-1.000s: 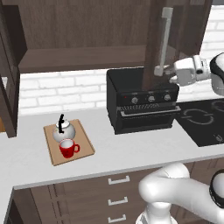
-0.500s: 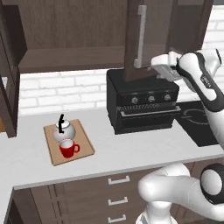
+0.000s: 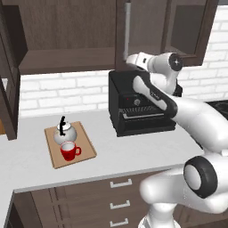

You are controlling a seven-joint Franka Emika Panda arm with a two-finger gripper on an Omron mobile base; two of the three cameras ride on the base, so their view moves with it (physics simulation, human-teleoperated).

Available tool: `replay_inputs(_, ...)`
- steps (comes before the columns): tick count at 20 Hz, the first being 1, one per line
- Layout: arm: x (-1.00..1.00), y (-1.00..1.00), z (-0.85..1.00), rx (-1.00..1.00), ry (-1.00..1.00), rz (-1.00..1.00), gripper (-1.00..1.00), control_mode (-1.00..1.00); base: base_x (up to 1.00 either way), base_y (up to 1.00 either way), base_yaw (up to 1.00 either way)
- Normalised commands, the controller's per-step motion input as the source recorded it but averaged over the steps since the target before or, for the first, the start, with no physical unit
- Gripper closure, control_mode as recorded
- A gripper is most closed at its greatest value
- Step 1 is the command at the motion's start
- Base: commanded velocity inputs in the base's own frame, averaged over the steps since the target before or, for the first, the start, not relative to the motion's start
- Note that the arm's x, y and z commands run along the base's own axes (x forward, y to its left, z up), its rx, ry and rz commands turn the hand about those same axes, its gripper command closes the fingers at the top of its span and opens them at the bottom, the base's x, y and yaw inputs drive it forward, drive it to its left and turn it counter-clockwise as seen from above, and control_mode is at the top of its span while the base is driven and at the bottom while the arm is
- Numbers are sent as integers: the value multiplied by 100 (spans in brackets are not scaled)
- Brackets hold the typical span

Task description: Pick the kettle from the counter and place it on the tray. Then pick the mug from the cabinet and place it on the tray. Then close the cabinet doors.

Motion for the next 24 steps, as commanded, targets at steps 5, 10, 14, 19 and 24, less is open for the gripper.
replay_inputs(5,72,55,0,-10,-1,-44,-100,-100,0,0,0)
replay_inputs(10,72,27,0,-6,0,-39,-100,-100,0,0,0)
replay_inputs(14,26,7,-8,-1,3,-22,-100,-100,0,0,0)
replay_inputs(19,-1,24,-50,-6,13,-6,-100,-100,0,0,0)
replay_inputs(24,-42,39,-57,-5,6,0,-100,-100,0,0,0)
